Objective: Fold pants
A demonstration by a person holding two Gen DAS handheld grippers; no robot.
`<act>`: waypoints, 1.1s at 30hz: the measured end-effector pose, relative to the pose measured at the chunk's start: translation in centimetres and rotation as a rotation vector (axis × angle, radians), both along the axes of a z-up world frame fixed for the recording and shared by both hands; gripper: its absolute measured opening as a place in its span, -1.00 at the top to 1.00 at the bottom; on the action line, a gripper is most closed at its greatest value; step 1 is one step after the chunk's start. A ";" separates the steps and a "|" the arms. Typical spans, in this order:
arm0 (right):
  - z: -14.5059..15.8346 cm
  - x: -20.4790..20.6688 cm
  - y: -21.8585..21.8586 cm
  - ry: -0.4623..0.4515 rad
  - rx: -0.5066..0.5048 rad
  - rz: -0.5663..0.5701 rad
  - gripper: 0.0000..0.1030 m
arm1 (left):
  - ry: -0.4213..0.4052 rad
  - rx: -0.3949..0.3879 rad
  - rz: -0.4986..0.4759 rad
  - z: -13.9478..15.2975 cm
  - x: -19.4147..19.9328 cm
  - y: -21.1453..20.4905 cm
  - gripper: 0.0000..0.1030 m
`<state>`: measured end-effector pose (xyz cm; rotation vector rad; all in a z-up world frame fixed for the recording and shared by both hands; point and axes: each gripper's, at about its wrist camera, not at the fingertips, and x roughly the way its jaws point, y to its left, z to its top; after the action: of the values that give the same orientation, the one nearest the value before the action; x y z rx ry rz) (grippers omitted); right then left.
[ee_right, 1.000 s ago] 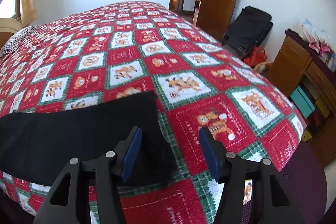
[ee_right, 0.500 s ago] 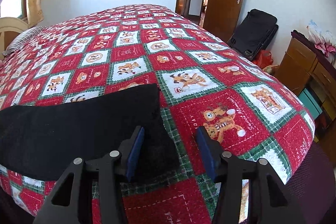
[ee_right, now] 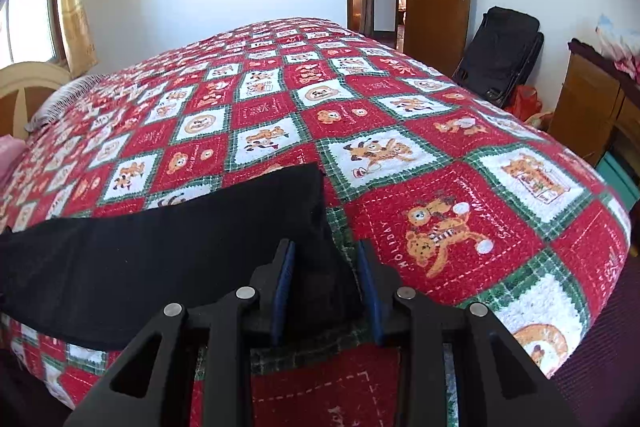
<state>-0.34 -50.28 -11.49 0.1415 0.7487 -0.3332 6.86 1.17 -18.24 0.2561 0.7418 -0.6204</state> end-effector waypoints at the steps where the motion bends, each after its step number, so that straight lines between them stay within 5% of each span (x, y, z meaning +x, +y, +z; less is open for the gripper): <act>1: 0.1 -0.1 0.0 -0.008 0.009 -0.001 0.39 | 0.001 0.000 0.000 0.0 0.0 0.0 -1.00; 9: 1.0 -0.7 0.0 -0.068 0.081 0.000 0.75 | 0.015 -0.013 0.006 0.1 0.1 0.1 -1.00; 16: 1.3 -0.4 0.7 -0.046 0.059 0.001 0.74 | 0.012 0.005 -0.004 0.1 -0.1 0.0 -1.00; 20: 0.7 -1.1 -1.1 -0.041 0.196 -0.001 0.50 | 0.012 0.010 -0.007 0.1 -0.2 0.0 -1.00; 27: 1.2 -3.1 -2.9 -0.047 0.410 0.020 0.48 | 0.008 0.008 -0.005 0.1 -0.2 0.0 -1.00; 33: 0.4 -1.1 -2.1 -0.021 0.371 0.045 0.57 | 0.008 0.009 -0.001 0.1 -0.2 -0.1 -1.00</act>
<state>-1.43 -52.36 -11.13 0.4762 0.7866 -0.1465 6.66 1.08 -18.11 0.2625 0.7520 -0.6190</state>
